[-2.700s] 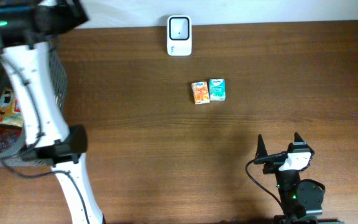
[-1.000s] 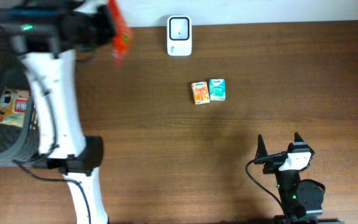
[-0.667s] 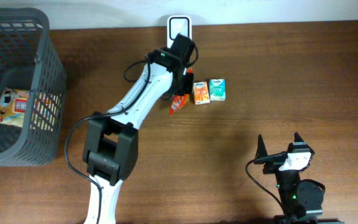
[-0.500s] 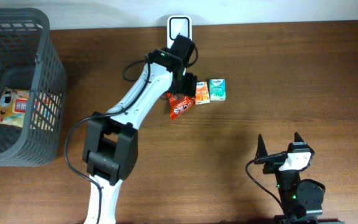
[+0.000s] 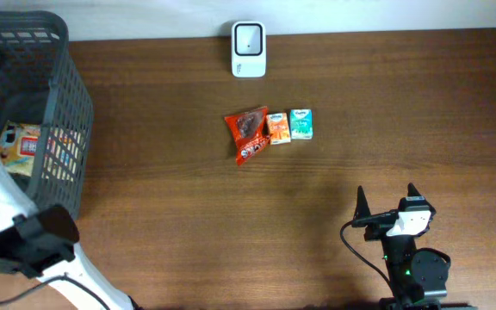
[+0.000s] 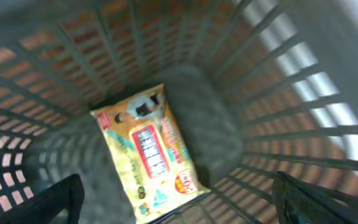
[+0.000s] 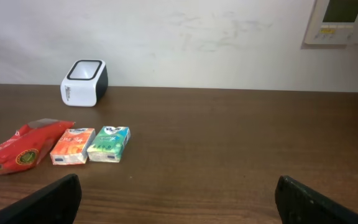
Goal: Scan the item barcode
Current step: 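Reach the left gripper into the basket and grasp the cream snack bag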
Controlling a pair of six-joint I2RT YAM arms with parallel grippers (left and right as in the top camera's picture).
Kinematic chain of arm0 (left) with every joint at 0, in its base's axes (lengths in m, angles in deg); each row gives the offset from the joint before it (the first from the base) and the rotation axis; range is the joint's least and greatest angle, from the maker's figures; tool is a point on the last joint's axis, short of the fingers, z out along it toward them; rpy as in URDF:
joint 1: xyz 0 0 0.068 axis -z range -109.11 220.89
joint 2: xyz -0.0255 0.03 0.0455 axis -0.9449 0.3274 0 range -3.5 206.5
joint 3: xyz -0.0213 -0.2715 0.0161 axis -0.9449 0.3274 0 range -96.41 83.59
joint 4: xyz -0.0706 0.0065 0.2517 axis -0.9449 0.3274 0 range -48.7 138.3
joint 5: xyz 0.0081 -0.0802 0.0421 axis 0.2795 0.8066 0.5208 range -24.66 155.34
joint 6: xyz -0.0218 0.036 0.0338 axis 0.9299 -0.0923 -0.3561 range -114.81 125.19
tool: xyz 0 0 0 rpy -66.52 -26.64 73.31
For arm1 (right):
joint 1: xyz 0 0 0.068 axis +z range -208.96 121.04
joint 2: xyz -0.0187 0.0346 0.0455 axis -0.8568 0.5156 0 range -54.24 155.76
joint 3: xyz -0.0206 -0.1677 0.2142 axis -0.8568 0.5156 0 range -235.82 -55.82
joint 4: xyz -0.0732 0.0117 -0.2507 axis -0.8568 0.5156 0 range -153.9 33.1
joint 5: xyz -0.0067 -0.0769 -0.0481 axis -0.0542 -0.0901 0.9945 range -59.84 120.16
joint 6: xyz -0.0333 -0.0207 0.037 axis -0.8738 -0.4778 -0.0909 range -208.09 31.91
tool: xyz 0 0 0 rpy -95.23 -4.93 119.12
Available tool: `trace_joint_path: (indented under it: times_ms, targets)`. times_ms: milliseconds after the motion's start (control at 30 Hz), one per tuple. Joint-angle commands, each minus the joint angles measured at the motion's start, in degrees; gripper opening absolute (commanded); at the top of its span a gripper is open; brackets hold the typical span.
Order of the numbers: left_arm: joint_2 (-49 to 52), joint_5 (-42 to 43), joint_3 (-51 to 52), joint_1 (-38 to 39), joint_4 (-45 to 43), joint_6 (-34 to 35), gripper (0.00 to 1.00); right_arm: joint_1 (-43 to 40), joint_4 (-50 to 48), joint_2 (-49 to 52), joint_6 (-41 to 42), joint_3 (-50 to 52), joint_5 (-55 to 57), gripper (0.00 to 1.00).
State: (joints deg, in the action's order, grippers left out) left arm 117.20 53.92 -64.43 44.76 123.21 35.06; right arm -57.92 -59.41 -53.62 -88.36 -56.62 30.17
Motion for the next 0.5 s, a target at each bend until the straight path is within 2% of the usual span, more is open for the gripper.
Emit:
trace_joint_path:
  times_ms: [0,100,267,400,467]
  targets:
    - [7.76,-0.39,0.02,-1.31,1.77,1.86,0.95,-0.37,0.17,-0.42,-0.35,0.48,0.26,0.98]
    - [14.84,-0.39,0.02,-1.53,5.46,2.58,0.97,-0.37,0.2,-0.42,-0.35,0.48,0.26,0.98]
    - [24.15,1.38,0.02,-1.53,9.75,8.41,0.99,-0.37,0.17,-0.42,-0.35,0.48,0.26,0.99]
    - [28.55,7.85,0.02,-1.42,6.56,6.29,1.0,-0.37,0.17,-0.42,-0.35,0.48,0.26,0.98]
    - [28.76,7.15,0.02,-1.38,6.88,6.32,0.92,-0.37,0.17,-0.42,-0.35,0.48,0.26,0.98]
